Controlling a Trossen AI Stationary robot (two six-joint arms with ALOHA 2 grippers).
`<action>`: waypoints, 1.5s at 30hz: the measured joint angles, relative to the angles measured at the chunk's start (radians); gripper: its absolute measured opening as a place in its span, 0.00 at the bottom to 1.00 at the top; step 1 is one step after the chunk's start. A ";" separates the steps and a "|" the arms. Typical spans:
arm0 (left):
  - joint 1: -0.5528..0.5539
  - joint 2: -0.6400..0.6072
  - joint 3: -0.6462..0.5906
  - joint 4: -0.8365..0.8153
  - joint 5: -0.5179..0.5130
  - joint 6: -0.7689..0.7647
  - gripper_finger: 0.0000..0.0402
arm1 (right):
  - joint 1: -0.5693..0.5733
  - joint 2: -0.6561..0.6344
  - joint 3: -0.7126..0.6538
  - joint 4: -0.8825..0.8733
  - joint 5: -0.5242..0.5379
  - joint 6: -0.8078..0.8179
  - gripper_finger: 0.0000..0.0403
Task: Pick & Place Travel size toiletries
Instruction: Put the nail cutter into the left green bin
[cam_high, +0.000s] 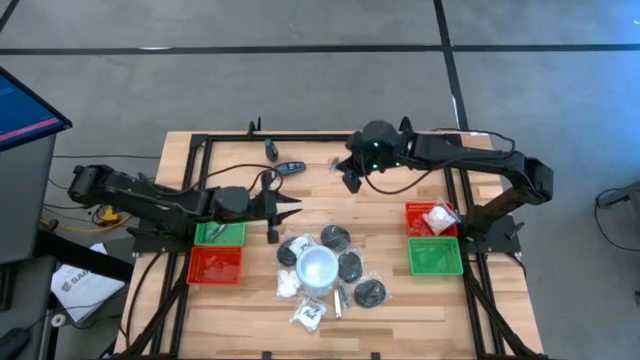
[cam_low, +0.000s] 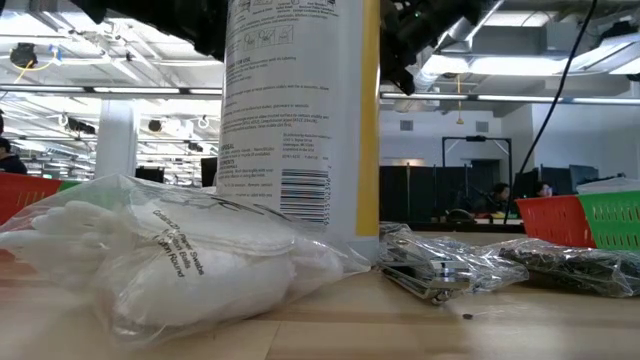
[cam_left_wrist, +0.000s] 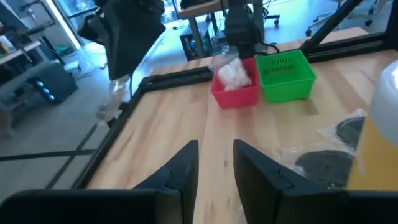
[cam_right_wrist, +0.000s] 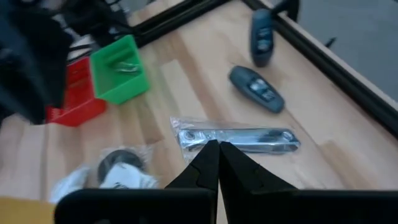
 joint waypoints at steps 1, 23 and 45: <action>0.006 0.004 0.000 0.004 0.000 0.002 0.23 | 0.007 0.000 0.000 0.004 -0.005 -0.002 0.00; 0.099 0.139 -0.001 0.236 -0.003 0.131 0.23 | 0.075 0.000 0.000 0.063 -0.070 -0.031 0.00; 0.106 0.163 -0.001 0.355 -0.004 0.165 0.56 | 0.122 0.000 0.000 0.134 -0.124 -0.046 0.00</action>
